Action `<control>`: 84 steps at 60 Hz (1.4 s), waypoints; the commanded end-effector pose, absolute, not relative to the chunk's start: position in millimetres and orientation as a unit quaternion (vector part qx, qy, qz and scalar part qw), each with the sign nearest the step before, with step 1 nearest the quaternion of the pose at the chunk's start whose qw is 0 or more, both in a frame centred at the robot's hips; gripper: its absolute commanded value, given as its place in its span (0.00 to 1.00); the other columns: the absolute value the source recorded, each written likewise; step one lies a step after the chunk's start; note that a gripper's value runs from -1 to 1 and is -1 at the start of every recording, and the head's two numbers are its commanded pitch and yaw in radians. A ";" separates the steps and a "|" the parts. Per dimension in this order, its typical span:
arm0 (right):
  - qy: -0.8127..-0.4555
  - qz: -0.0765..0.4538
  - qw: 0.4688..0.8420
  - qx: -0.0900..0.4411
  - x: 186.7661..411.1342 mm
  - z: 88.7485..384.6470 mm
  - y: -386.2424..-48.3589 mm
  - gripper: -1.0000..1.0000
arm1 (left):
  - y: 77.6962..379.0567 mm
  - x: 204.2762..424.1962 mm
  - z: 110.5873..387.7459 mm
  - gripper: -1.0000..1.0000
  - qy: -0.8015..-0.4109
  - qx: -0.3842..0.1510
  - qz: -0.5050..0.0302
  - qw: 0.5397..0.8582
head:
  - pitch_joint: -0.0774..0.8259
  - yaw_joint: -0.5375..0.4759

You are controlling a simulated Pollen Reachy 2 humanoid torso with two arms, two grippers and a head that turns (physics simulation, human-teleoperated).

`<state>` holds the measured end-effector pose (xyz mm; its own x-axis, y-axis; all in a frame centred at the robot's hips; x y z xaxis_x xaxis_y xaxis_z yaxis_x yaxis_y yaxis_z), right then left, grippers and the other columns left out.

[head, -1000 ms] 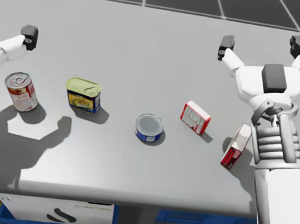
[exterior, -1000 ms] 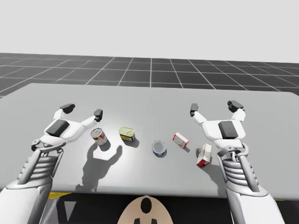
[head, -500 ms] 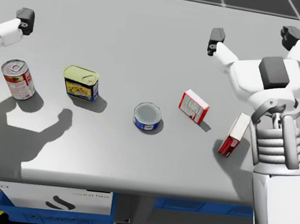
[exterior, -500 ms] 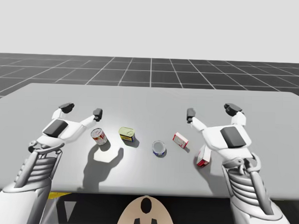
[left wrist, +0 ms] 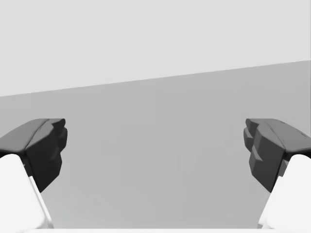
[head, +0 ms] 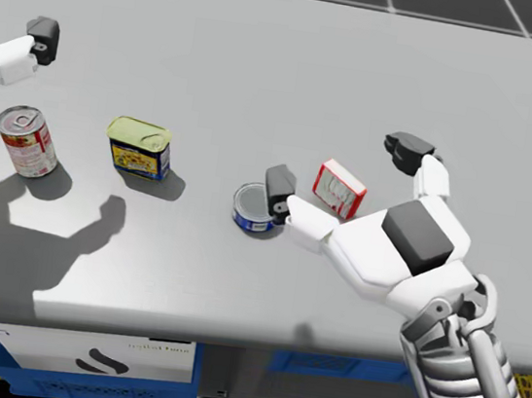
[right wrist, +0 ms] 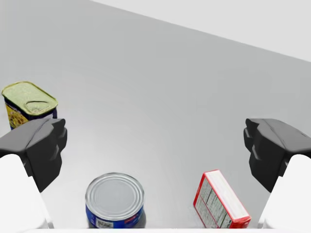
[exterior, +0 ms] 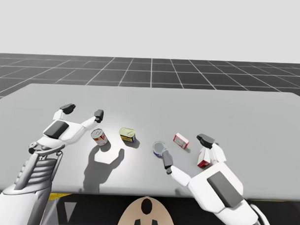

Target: Pick up the tuna fish can and lift it.

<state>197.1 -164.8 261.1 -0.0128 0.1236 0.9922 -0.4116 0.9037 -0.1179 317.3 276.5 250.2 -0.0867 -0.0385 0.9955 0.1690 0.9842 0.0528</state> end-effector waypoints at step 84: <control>-0.546 0.220 0.792 0.162 284.7 145.8 -84.9 0.00 | 274.9 315.7 251.1 0.00 -0.738 -0.045 -0.078 0.669 | 0.89 0.46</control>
